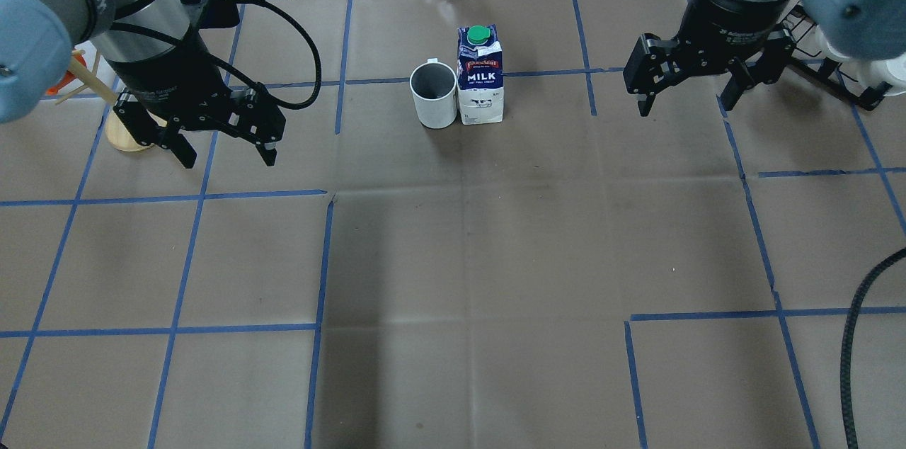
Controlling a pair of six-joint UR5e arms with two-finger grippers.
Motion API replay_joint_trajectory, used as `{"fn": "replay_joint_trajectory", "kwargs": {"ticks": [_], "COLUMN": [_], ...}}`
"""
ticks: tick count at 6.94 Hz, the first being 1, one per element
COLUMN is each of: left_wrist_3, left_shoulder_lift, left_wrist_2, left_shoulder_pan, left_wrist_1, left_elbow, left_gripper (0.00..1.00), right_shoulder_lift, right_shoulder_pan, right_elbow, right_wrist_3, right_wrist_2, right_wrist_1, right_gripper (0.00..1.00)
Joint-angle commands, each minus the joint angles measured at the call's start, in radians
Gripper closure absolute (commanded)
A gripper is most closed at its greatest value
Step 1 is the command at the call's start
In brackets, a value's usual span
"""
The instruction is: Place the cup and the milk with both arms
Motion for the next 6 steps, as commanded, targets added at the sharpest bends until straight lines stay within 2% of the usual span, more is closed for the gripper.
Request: {"fn": "replay_joint_trajectory", "kwargs": {"ticks": [1,6], "left_wrist_3": [0.0,0.0], "left_shoulder_lift": [0.0,0.0], "left_wrist_2": [0.0,0.0], "left_shoulder_pan": [0.0,0.0], "left_wrist_1": [0.0,0.0], "left_elbow": [0.0,0.0], "left_gripper": [0.0,0.0], "right_shoulder_lift": [-0.03,-0.021], "right_shoulder_pan": [0.007,0.035], "right_elbow": [0.036,0.028], "right_wrist_3": [0.044,-0.005], "right_wrist_2": [0.006,0.003], "right_wrist_1": [-0.014,-0.018], "right_gripper": [0.0,0.0]}}
